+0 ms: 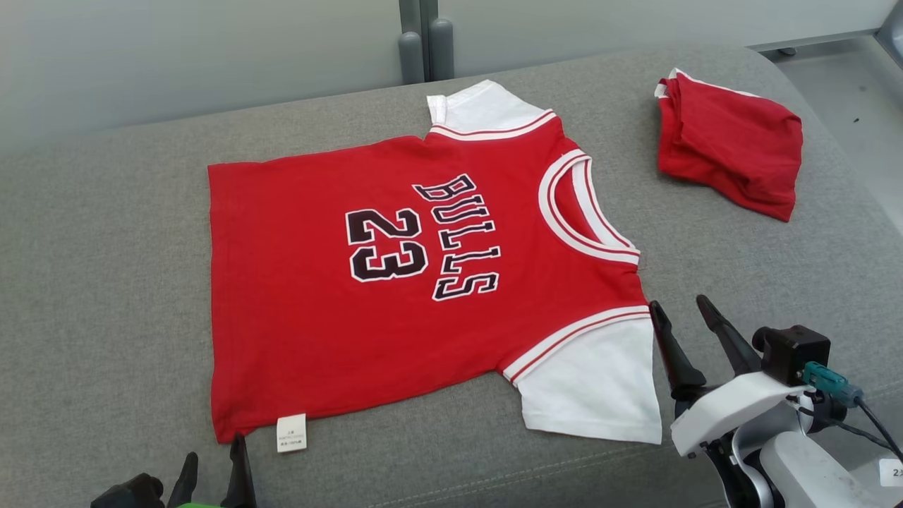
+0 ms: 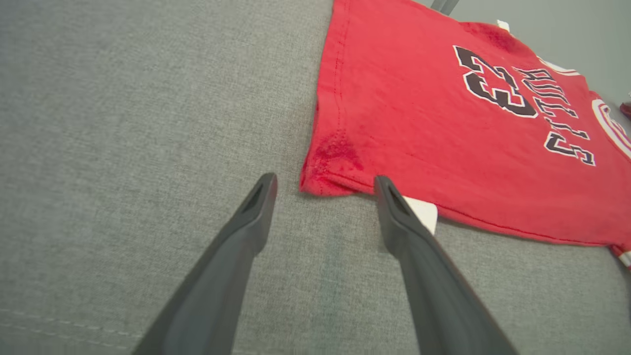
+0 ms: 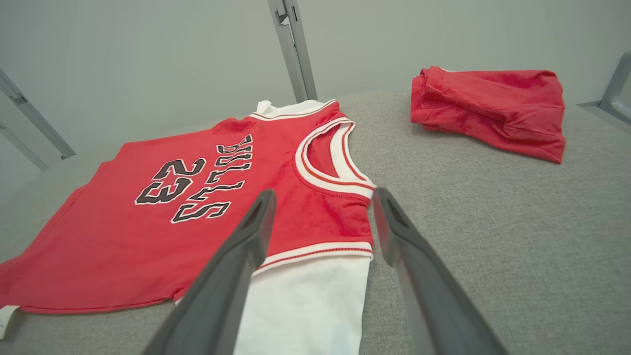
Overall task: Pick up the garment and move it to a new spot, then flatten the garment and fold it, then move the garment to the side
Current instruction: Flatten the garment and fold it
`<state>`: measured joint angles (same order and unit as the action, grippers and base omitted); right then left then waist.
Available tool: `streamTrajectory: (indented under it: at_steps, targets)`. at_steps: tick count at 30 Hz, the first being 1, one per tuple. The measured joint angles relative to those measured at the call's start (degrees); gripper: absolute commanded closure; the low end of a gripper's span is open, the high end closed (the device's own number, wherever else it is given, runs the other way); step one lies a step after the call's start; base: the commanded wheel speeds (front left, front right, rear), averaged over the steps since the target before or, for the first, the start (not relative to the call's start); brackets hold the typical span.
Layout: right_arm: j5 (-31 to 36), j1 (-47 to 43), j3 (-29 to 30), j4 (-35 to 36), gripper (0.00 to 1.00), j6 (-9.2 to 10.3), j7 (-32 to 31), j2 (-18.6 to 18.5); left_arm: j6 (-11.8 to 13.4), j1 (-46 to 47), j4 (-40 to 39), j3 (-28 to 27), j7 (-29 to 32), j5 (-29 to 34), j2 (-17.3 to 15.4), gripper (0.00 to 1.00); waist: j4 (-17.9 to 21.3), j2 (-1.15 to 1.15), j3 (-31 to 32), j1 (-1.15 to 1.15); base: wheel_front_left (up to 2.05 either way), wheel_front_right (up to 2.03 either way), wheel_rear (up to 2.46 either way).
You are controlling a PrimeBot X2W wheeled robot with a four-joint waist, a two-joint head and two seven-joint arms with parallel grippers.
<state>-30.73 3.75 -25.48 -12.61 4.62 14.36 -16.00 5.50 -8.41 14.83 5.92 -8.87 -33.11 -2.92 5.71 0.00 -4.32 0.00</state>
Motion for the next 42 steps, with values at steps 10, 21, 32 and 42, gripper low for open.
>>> streamTrajectory:
  at_steps: [10,21,32,42]
  targets:
    - [0.0,0.3,-0.1,-0.4,0.00,-1.18,0.0,0.0,-1.3,2.0,3.0,-2.5,1.9,-9.4,0.3,0.00,1.1,0.00,-2.2,0.00,0.00,0.00,0.00]
    - [0.0,1.6,0.7,-0.8,0.00,-1.76,0.0,0.2,-2.6,6.3,4.4,-2.5,2.3,-15.2,0.4,0.74,2.6,0.00,-5.3,0.00,0.00,0.00,0.00]
    - [-3.8,-1.6,-0.9,-4.6,0.00,-5.64,-0.9,0.9,-3.9,7.2,3.8,-1.5,0.7,-15.2,0.4,1.00,2.2,0.00,-6.4,0.00,0.00,0.00,0.00]
    - [-11.4,-5.0,-0.9,-10.1,0.00,-8.89,-3.3,4.9,-4.6,9.9,0.8,-1.1,-1.5,-14.4,0.5,1.00,0.7,0.00,-7.9,0.00,0.00,0.00,0.00]
